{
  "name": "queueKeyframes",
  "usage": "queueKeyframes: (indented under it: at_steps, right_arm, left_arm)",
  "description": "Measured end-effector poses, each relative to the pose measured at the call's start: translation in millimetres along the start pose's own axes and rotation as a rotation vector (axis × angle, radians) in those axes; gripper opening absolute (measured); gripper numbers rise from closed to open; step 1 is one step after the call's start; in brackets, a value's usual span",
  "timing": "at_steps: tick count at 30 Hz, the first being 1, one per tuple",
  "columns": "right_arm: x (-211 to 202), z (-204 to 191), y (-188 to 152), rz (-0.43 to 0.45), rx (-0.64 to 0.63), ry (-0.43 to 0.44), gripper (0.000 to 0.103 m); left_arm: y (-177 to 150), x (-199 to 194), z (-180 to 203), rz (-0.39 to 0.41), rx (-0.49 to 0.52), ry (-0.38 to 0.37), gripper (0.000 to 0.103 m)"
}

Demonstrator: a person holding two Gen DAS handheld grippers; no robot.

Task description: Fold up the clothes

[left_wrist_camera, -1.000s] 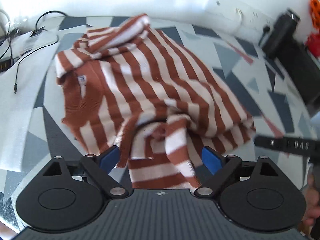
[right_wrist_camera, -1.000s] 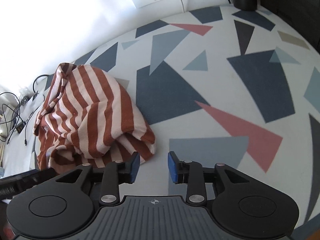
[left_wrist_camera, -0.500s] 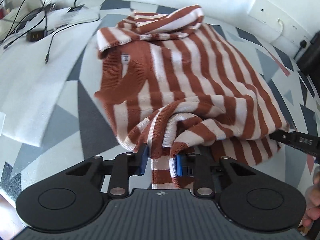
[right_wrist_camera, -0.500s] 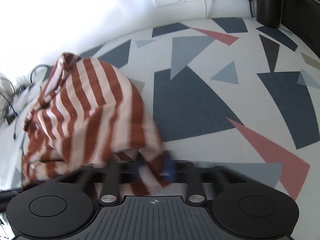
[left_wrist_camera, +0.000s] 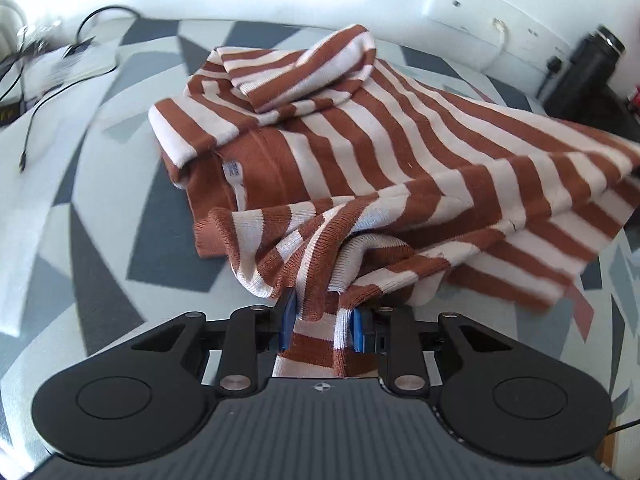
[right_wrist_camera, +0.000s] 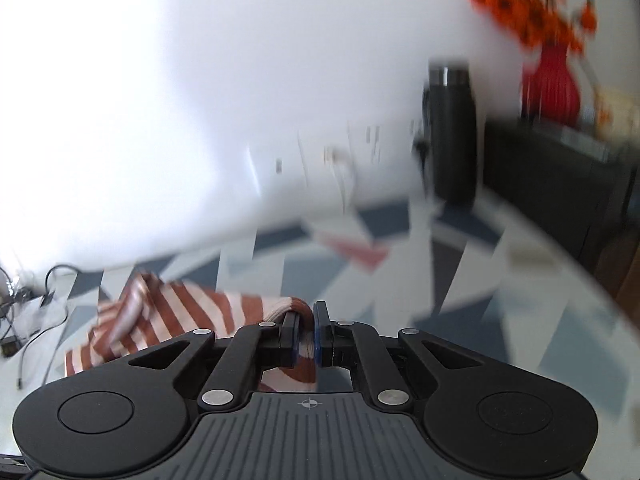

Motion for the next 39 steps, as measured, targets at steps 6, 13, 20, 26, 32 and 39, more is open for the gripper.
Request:
queueKeyframes:
  at_steps: [6,13,20,26,32,39]
  right_arm:
    - [3,-1,-28,-0.267,-0.084,0.196,0.009]
    - [-15,-37,-47,-0.402,-0.143,0.467,0.056]
    - [-23,-94,-27,-0.311,-0.204,0.492,0.096]
    - [1,-133,-21,-0.254,-0.317,0.286,0.102]
    - [49,-161,-30,-0.298,-0.328,0.294,0.102]
    - [102,-189,-36,-0.263,-0.277,0.251,0.082]
  left_arm:
    - [-4,-28,-42,0.082,-0.167,0.065,0.013]
    - [-18,-85,-124,0.2,-0.31,0.283,0.013]
    - [-31,-115,-178,0.249,-0.447,0.326,0.025]
    - [-36,-128,-176,0.268,-0.42,0.262,0.069]
    - [-33,-118,-152,0.214,-0.362,0.125,0.076]
    - [-29,-92,-138,0.165,-0.339,-0.002,0.088]
Point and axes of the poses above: each gripper's, at about its wrist camera, not at the fingertips, and x roughly the way its jaws point, z to its right, y to its top, the point moved 4 cm from there along x, roughly the way its jaws point, and after that the axes turned 15 degrees about -y, right-handed, at the moved point
